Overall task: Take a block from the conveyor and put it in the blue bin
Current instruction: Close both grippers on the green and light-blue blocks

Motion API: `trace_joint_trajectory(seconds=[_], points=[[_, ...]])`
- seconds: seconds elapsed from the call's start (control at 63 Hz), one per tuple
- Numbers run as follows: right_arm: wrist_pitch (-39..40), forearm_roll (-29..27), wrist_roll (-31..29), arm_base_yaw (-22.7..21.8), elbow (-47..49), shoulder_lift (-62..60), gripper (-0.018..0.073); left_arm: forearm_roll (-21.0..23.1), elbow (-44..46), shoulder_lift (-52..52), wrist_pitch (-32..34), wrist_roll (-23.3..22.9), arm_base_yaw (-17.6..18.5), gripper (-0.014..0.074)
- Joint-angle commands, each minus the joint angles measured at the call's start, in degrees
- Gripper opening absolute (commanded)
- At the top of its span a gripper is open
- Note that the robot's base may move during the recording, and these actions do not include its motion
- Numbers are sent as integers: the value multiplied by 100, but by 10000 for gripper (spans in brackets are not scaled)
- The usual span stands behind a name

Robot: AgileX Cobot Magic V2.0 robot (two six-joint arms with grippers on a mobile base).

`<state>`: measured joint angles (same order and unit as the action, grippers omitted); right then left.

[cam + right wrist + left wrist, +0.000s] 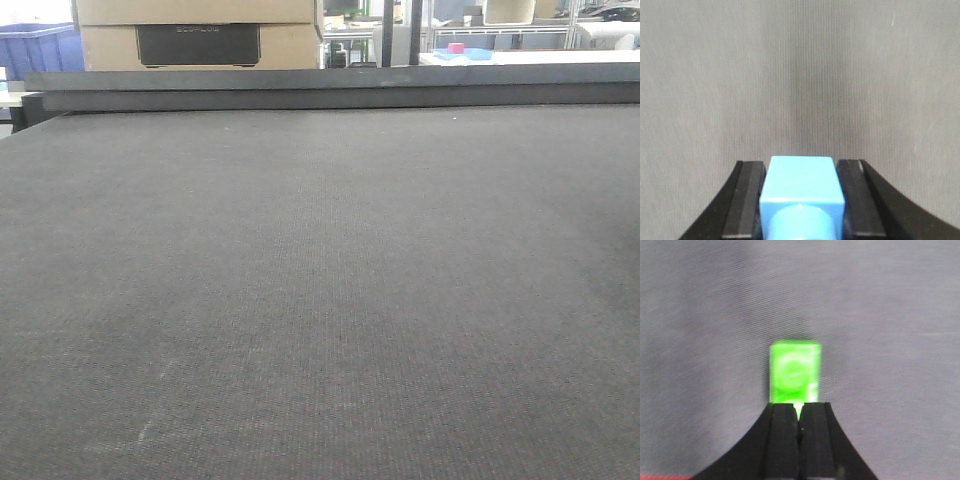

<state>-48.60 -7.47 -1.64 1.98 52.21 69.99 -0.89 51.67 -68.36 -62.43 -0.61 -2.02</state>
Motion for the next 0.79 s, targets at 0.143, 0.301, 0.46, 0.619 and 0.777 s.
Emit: trace_joint_trajectory(seconds=[0.143,0.301,0.46,0.619,0.777], points=[[105,-16,-23,6,32,-35,-167,4,26,-65,152,209,-18,-26],[103,-27,-23,6,32,-35,-167,4,-187,-77,447,209,-18,282],[103,-40,-23,6,32,-35,-167,27,-523,-125,664,209,-18,456],[103,-77,-23,6,32,-35,-167,54,-738,-355,929,209,-18,454],[103,-87,-23,6,32,-35,-167,135,-738,-841,929,209,-18,454]])
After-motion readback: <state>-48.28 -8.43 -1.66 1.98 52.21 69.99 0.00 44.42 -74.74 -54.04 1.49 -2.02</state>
